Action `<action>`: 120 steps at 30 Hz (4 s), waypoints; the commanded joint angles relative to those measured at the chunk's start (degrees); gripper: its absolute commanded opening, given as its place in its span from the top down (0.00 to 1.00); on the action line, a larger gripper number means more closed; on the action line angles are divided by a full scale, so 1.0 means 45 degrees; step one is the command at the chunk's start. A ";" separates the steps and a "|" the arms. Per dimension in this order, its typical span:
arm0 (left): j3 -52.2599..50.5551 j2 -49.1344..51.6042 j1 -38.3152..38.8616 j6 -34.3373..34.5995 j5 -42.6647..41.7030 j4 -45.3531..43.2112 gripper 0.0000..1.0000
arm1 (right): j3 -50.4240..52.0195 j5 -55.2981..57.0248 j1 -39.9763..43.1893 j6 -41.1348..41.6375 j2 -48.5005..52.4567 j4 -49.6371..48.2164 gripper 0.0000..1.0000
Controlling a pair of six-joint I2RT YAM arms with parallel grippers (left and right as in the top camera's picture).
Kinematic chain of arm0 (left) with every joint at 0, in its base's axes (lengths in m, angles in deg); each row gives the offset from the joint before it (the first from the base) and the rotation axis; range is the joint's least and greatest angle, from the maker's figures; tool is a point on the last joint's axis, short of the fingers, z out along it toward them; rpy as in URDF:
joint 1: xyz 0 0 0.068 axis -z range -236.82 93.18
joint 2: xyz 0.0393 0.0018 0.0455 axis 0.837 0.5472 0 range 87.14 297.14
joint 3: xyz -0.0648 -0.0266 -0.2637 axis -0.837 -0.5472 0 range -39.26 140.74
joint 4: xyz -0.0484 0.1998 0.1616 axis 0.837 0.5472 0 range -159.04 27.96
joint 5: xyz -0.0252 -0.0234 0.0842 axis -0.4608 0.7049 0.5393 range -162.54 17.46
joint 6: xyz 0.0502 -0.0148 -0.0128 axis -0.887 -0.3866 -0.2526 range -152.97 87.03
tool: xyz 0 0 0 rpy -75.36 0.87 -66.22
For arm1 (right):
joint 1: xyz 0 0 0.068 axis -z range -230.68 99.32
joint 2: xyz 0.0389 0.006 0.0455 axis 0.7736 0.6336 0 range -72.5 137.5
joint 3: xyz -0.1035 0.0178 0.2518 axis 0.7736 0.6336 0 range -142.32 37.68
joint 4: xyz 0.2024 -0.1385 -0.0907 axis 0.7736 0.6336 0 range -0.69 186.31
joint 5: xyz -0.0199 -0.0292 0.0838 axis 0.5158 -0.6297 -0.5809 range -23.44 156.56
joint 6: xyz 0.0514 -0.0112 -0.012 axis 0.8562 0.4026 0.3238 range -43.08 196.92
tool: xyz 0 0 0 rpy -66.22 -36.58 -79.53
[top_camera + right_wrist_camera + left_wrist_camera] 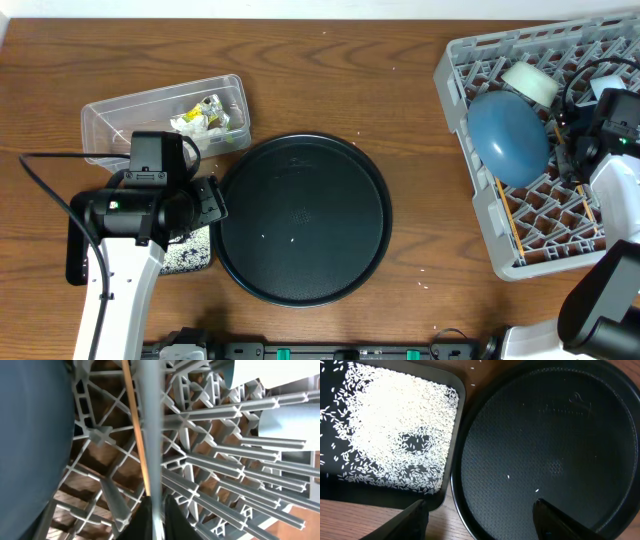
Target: Sort waste into correct bins and load items into the dishwasher rack
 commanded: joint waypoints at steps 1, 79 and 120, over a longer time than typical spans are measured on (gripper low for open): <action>0.0214 0.0049 -0.0068 0.0015 0.0024 0.0058 0.32 | -0.0228 -0.0005 0.0141 -0.0117 0.0107 -0.0078 0.80; 0.0214 0.0053 -0.0068 0.0015 0.0024 0.0102 0.32 | 0.2380 -0.6654 -0.3711 0.6688 -0.2220 0.5595 0.99; 0.5299 0.4726 0.3007 -0.1200 0.1175 0.3123 0.02 | -0.1579 -0.4483 -0.3672 0.6343 -0.4245 0.6251 0.01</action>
